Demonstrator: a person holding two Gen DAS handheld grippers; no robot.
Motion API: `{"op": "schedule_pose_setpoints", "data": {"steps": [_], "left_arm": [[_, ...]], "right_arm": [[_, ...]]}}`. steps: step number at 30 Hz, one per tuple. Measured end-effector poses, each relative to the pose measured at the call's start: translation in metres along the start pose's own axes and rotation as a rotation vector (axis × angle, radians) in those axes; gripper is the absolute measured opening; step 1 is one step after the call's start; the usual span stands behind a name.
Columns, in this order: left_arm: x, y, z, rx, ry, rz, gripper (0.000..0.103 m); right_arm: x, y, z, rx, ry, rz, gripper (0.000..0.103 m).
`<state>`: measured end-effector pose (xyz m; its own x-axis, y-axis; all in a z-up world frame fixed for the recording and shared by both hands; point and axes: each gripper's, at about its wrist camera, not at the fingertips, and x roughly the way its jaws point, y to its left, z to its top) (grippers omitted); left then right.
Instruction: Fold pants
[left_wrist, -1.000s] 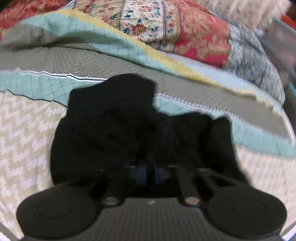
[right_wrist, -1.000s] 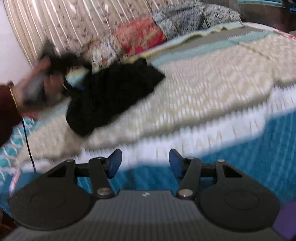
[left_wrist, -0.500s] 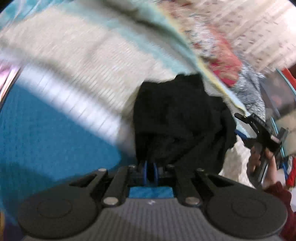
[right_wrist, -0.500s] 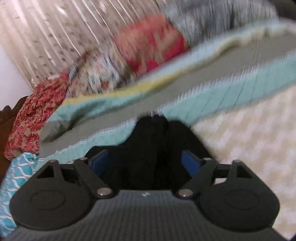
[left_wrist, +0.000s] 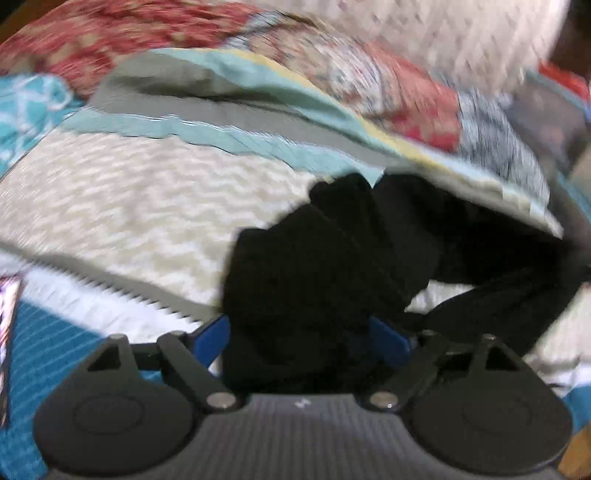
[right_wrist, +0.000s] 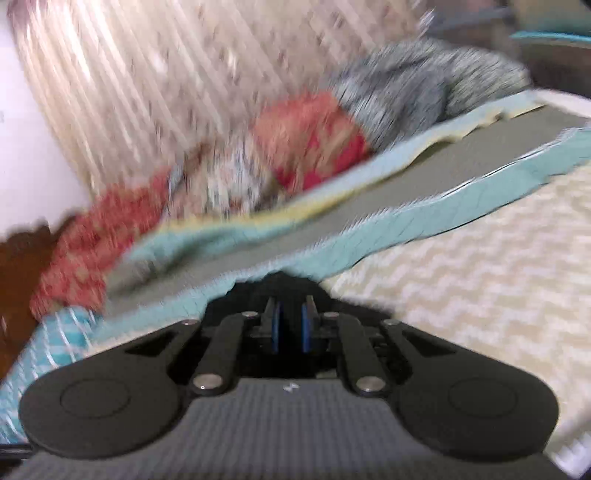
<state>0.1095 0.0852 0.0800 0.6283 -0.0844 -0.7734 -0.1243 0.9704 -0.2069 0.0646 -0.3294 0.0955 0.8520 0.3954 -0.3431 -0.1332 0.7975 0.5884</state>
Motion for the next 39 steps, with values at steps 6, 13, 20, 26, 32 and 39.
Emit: {"op": "schedule_pose_setpoints", "data": {"steps": [6, 13, 20, 26, 32, 39], "left_arm": [[0.048, -0.011, -0.006, 0.030, 0.092, 0.030, 0.026], [-0.018, 0.040, -0.022, -0.226, -0.029, -0.078, 0.015], [-0.071, 0.123, -0.081, -0.540, -0.020, -0.166, 0.012], [-0.089, 0.151, -0.118, -0.573, -0.001, -0.035, 0.017], [-0.087, 0.104, -0.055, -0.280, -0.107, 0.037, 0.059], [0.020, 0.005, 0.015, 0.112, -0.017, 0.079, 0.041]], "right_arm": [[-0.076, -0.027, -0.034, -0.009, -0.014, -0.156, 0.014], [-0.071, -0.038, -0.027, -0.054, -0.021, -0.307, 0.037], [0.024, 0.011, -0.010, -0.208, 0.071, -0.097, 0.059], [0.132, 0.044, -0.022, -0.319, 0.230, -0.062, 0.088], [0.214, 0.007, -0.013, -0.133, 0.353, -0.217, 0.052], [0.141, 0.022, 0.046, -0.156, 0.093, -0.152, 0.006]]}}
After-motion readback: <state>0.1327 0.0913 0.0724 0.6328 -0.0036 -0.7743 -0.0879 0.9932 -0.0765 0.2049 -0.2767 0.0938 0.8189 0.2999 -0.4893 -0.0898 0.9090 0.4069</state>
